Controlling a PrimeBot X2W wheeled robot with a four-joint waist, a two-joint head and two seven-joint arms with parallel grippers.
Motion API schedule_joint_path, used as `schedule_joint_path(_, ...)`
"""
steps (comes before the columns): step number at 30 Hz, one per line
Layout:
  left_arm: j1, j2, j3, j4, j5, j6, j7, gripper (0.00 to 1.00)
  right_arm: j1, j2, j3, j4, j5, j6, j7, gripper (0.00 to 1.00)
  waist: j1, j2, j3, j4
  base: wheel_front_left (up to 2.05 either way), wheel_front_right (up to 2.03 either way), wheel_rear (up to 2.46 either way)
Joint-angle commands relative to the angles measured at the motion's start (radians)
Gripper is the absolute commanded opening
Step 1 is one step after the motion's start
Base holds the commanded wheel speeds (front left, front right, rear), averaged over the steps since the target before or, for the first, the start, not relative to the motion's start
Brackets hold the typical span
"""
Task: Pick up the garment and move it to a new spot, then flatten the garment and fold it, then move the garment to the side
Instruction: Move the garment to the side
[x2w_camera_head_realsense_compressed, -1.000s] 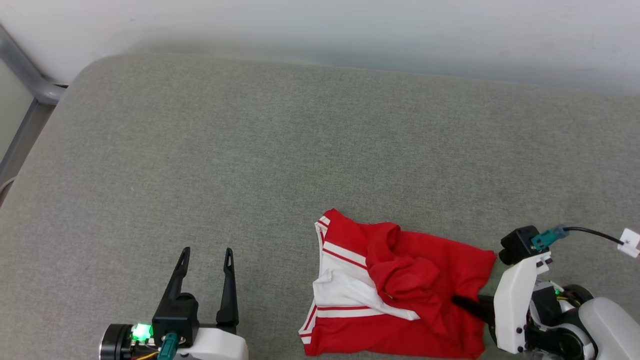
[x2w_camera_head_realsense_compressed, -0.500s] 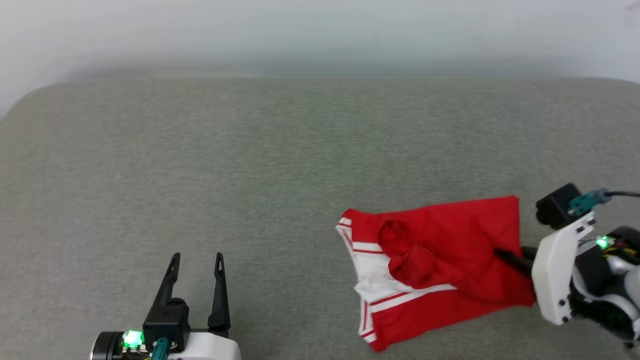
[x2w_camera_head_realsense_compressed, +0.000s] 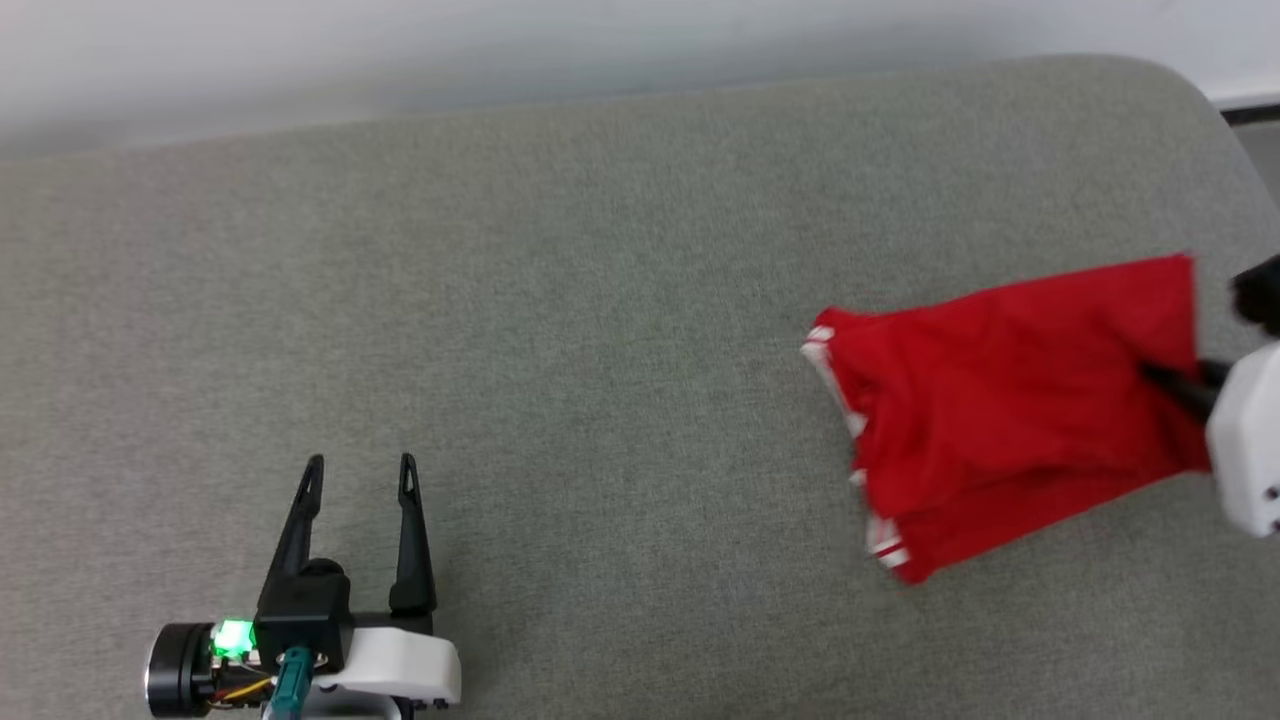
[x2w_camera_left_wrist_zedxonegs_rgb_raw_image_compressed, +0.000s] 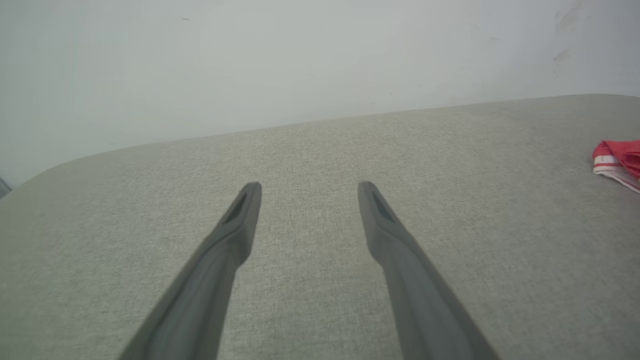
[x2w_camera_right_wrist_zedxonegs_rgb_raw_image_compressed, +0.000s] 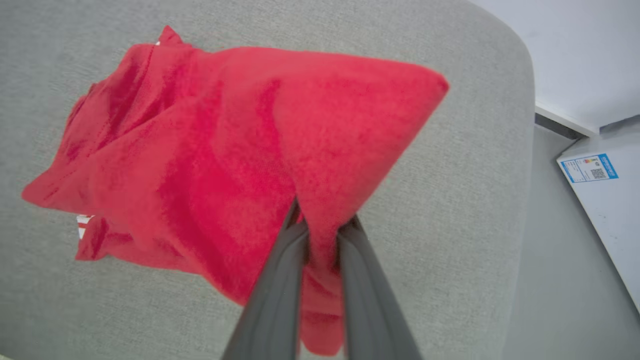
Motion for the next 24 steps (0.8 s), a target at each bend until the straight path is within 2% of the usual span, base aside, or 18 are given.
schedule_joint_path(1, -0.021, 0.004, -0.002, -0.014, 0.012, 0.008, -0.002, 1.00, -0.035, -0.033, -0.023, 0.023, -0.013, -0.002, -0.014, 0.00, 0.0000, 0.0000, 0.049, -0.017, 0.00, 0.00, 0.00)
schedule_joint_path(12, -0.120, 0.031, -0.029, -0.083, 0.036, 0.020, -0.002, 1.00, -0.113, -0.110, -0.201, 0.240, -0.096, -0.002, -0.067, 0.00, 0.0000, 0.0000, 0.232, 0.024, 0.00, 0.00, 0.00)
schedule_joint_path(19, -0.158, 0.036, -0.055, -0.115, 0.041, 0.038, -0.002, 1.00, -0.170, -0.128, -0.328, 0.403, -0.157, -0.002, -0.099, 0.00, 0.0000, 0.0000, 0.309, 0.050, 0.00, 0.00, 0.00)
schedule_joint_path(24, -0.171, 0.046, -0.060, -0.129, 0.034, 0.050, -0.002, 1.00, -0.199, -0.109, -0.391, 0.496, -0.197, -0.002, -0.114, 0.00, 0.0000, 0.0000, 0.338, 0.056, 0.00, 0.00, 0.00)
